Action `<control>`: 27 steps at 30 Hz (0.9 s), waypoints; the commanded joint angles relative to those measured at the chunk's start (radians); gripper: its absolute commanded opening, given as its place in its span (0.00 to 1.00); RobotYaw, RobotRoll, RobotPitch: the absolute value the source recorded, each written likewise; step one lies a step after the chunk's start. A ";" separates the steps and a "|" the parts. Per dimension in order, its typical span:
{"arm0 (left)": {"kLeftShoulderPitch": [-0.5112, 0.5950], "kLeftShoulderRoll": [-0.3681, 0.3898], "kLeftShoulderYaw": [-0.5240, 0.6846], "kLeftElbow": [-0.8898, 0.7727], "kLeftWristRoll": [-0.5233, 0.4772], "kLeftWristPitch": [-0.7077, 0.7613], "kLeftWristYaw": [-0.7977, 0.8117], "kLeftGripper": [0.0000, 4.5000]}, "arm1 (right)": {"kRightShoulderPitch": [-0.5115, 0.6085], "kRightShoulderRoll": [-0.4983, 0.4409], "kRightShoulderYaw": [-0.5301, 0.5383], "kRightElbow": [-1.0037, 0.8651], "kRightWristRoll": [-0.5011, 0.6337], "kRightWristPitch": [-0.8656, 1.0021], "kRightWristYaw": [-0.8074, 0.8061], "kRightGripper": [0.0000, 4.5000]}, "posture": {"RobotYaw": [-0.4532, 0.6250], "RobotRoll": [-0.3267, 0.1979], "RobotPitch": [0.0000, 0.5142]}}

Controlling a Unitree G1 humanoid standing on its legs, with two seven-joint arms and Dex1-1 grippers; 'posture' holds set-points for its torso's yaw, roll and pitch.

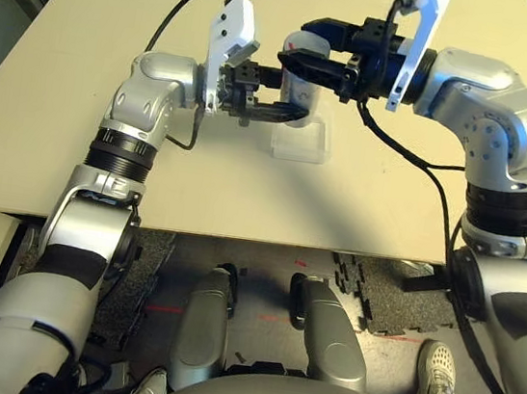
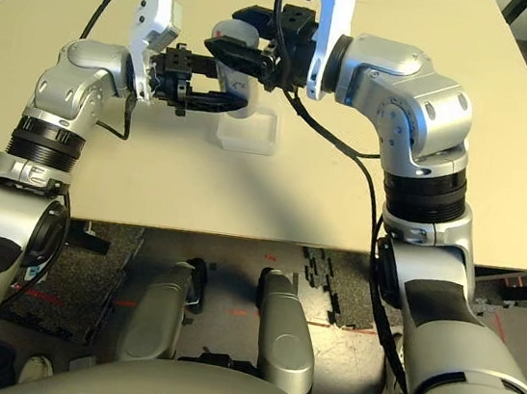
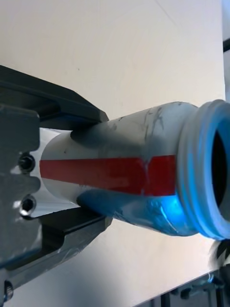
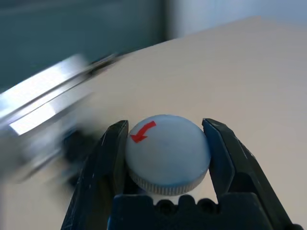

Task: Pour the medicine from the bottle into the box.

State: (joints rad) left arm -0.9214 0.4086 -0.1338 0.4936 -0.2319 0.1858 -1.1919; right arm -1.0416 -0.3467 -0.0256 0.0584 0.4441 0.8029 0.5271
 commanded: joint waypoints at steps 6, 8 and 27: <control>-0.064 -0.053 0.131 0.208 0.060 -0.138 0.382 0.55 | 0.042 -0.018 -0.066 0.212 -0.145 -0.208 -0.138 0.57 | 0.37 0.62 0.38; -0.074 -0.066 0.169 0.268 0.065 -0.165 0.489 0.55 | 0.083 -0.016 -0.054 0.247 -0.177 -0.266 -0.141 0.57 | 0.37 0.62 0.38; 0.113 -0.124 0.254 0.272 0.078 -0.184 0.785 0.55 | 0.285 0.106 -0.035 0.585 -0.307 -0.615 -0.209 0.57 | 0.39 0.62 0.38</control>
State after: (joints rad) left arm -0.8129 0.2863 0.1230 0.7933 -0.1572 -0.0077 -0.4100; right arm -0.7557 -0.2455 -0.0588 0.6159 0.1500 0.2040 0.3142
